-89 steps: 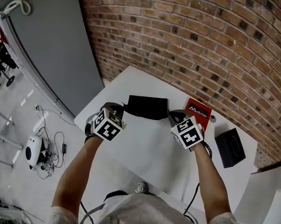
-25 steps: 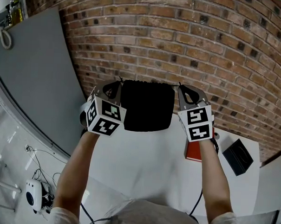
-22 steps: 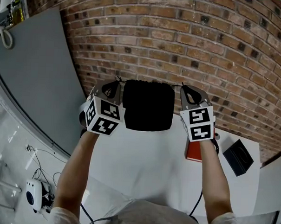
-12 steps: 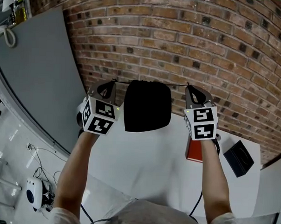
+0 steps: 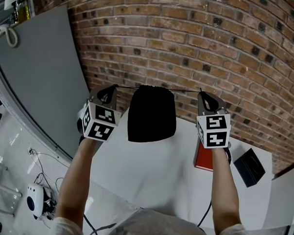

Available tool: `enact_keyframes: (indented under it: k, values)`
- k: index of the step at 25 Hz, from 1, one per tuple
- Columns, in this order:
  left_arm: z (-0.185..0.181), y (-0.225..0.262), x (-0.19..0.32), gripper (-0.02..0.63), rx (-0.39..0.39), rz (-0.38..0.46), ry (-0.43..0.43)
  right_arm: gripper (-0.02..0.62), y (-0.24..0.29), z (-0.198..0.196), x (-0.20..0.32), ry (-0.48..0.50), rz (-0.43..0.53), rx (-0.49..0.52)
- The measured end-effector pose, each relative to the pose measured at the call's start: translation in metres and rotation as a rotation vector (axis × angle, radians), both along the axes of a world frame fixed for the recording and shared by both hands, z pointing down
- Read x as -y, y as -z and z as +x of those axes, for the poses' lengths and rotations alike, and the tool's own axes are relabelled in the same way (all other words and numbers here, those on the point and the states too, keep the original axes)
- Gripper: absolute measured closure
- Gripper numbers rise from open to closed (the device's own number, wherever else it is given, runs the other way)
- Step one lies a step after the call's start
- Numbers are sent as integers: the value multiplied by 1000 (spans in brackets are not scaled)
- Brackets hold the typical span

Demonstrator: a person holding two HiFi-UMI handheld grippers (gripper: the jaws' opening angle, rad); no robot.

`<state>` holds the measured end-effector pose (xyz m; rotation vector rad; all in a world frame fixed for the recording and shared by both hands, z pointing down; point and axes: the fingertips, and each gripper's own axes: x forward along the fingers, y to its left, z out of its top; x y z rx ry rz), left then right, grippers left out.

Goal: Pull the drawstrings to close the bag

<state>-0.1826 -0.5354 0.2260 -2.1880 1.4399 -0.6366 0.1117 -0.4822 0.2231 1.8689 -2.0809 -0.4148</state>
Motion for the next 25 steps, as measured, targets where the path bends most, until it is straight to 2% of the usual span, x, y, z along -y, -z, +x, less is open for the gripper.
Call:
enact_keyframes:
  k: [10,25]
  values:
    - [-9,-7,5,598,-10,-13,27,575,-4,13,1,-18,-9,7]
    - [-3,-10,8,598,0,-20,22,575,-5,19,2,-30,-8,11]
